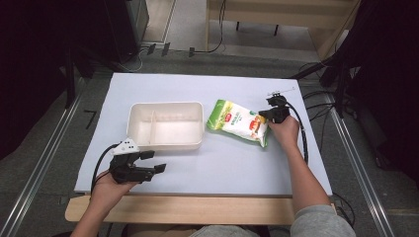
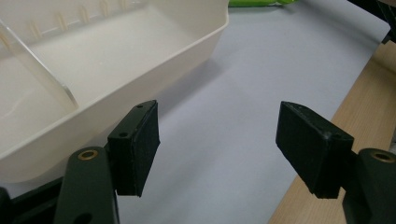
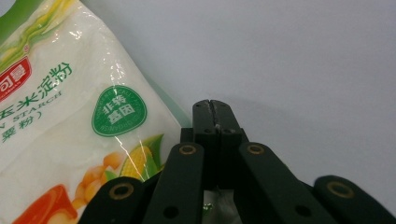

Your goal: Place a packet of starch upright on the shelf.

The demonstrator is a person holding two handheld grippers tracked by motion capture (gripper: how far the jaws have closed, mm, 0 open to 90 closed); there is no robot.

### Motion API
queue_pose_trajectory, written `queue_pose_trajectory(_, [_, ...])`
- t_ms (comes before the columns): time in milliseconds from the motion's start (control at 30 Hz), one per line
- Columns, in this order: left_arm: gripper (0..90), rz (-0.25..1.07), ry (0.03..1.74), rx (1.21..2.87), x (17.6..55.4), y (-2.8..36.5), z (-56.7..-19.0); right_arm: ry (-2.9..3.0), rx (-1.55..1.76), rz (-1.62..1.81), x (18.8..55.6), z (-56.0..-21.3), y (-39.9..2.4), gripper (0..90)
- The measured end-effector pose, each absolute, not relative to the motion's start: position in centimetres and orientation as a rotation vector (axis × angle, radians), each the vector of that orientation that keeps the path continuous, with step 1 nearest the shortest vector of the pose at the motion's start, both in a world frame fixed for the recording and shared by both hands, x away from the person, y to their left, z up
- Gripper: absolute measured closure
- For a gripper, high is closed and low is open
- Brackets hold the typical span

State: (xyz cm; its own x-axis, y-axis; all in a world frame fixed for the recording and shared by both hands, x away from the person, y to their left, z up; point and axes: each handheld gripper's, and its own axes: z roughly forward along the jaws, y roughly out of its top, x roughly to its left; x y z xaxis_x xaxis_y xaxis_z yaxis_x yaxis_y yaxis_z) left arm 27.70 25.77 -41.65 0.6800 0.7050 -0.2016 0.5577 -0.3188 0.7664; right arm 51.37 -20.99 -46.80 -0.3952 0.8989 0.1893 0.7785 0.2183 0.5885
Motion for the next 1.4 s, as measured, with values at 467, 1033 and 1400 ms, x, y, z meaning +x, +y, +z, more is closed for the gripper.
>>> queue_pose_trajectory(467, [31.2,0.215,0.969,2.0,28.4,25.6,-41.5,2.331,1.618,0.905,49.3,-46.5,-21.4,90.0])
queue_pose_trajectory(1033, [31.0,0.167,0.944,2.016,29.7,24.7,-41.5,2.392,1.594,0.89,45.2,-45.7,-21.2,90.0])
queue_pose_trajectory(1400, [31.0,0.16,0.933,2.023,29.9,24.4,-41.5,2.43,1.566,0.865,43.3,-45.3,-20.6,90.0])
